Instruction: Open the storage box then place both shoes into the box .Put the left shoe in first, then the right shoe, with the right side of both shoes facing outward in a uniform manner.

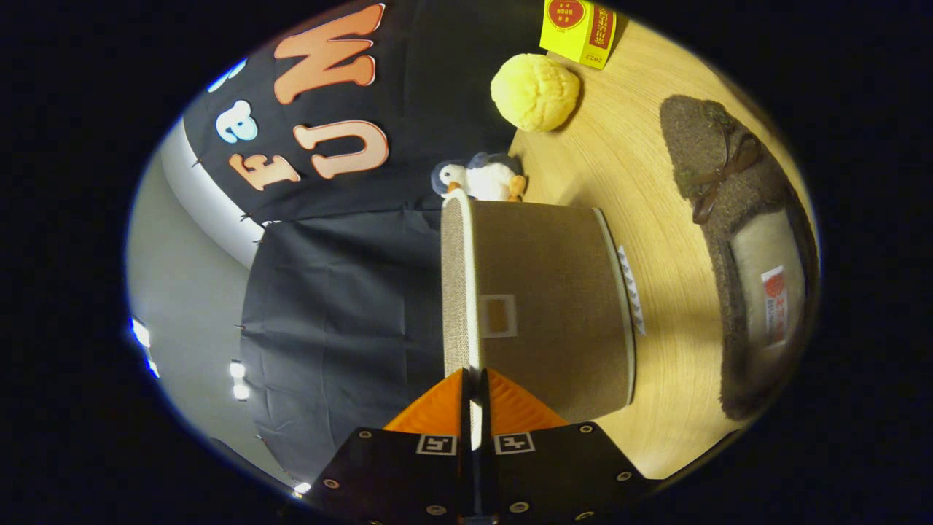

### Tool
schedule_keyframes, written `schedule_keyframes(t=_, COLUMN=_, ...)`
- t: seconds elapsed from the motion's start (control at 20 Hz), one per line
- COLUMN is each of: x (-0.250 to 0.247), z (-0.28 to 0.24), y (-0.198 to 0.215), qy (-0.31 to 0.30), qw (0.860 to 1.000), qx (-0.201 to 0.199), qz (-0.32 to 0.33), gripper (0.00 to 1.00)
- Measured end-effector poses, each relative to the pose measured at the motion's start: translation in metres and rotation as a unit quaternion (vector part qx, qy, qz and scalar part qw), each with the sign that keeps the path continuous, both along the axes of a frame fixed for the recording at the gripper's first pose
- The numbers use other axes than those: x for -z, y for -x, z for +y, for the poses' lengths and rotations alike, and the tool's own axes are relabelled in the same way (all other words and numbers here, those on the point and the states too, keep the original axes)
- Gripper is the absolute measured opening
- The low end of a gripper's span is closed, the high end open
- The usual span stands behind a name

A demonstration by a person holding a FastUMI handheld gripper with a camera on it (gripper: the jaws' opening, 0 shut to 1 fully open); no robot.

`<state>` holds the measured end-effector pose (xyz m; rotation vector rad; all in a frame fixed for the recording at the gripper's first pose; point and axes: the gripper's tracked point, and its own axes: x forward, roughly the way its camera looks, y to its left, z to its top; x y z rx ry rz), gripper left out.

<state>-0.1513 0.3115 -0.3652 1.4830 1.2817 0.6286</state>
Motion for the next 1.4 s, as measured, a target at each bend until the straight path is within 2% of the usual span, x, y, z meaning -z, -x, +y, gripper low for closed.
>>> schedule_keyframes(t=0.2, x=-0.016, z=0.005, y=-0.005, qy=0.014, qw=0.999, qx=-0.017, qz=-0.033, gripper=0.01)
schedule_keyframes(t=0.65, x=-0.116, z=0.052, y=-0.04, qy=-0.009, qw=0.991, qx=-0.042, qz=-0.125, gripper=0.01)
schedule_keyframes(t=0.95, x=-0.158, z=0.12, y=-0.053, qy=0.003, qw=0.981, qx=-0.084, qz=-0.174, gripper=0.04)
schedule_keyframes(t=1.4, x=-0.163, z=0.233, y=-0.058, qy=0.035, qw=0.978, qx=-0.11, qz=-0.174, gripper=0.06)
